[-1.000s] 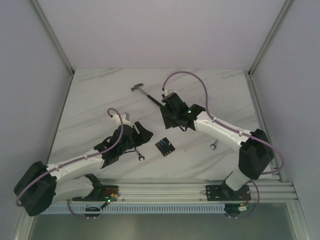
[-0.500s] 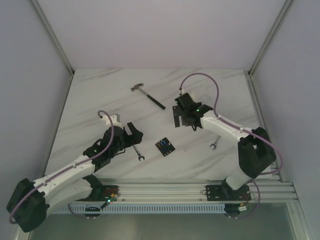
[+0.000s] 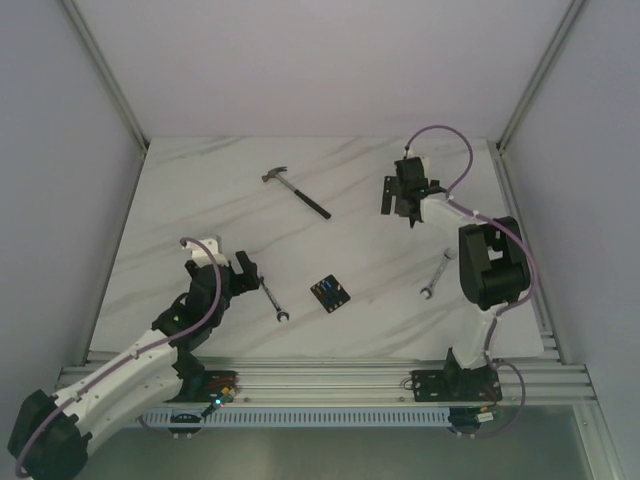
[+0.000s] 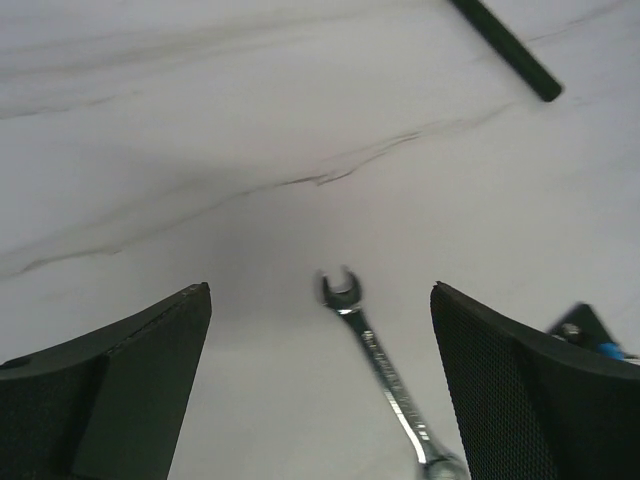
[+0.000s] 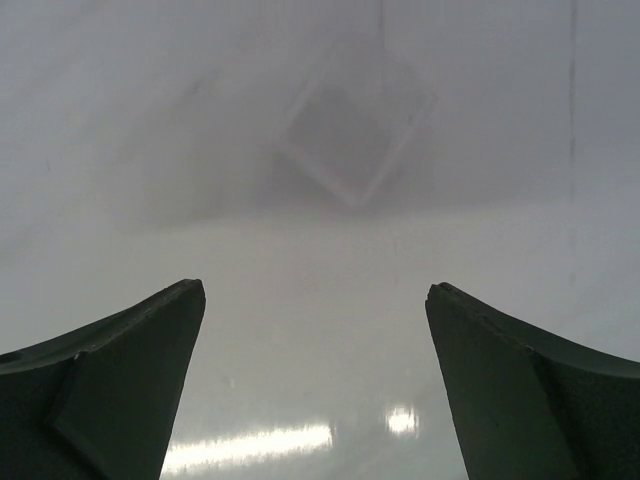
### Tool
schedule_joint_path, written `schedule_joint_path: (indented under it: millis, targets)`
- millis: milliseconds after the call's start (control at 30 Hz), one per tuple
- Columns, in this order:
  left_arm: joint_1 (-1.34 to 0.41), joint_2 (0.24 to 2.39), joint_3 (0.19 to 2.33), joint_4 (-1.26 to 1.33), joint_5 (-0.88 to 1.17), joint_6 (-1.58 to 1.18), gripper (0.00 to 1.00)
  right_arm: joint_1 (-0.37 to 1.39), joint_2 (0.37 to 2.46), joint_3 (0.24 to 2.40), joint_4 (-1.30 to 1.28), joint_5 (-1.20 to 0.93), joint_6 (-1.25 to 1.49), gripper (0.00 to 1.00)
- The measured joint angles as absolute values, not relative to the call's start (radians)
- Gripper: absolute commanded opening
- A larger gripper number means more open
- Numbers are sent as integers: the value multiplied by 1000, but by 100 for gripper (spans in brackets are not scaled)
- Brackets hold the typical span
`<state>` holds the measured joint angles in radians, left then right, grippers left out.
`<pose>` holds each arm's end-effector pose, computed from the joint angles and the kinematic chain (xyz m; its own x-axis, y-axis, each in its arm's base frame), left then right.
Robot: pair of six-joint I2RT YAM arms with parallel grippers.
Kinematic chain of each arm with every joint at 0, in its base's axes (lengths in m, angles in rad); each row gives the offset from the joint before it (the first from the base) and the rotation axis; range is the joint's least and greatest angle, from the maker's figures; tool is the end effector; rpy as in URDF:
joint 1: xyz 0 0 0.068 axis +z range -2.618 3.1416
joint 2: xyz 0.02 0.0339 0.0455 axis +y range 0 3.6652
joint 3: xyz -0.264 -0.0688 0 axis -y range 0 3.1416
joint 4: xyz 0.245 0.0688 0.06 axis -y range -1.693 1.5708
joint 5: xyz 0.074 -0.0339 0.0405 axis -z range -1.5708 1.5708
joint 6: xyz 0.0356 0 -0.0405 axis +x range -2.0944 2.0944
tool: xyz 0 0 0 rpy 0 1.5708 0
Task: Snap on the fuse box
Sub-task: Move the fuse box cover to the center of the board.
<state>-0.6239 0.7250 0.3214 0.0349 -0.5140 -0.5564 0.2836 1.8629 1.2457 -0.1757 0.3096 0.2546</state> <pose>0.1476 -0.0847 0.2097 -0.3205 -0.3360 -0.8857 -0.0386 0.9388 -0.3422 0.3931 0.1033 0.1966 -0.6773 0.0525 -0.7338 0.1130 0.9930 -0.0333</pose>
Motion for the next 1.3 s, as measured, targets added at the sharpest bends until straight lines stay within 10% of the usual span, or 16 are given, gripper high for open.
schedule_joint_path:
  millis: [633, 1300]
  targets:
    - [-617, 554, 200, 106, -625, -439, 100, 167, 2228, 1677, -139, 350, 217, 100]
    - [-617, 580, 201, 106, -626, -435, 100, 153, 2177, 1591, -253, 405, 261, 95]
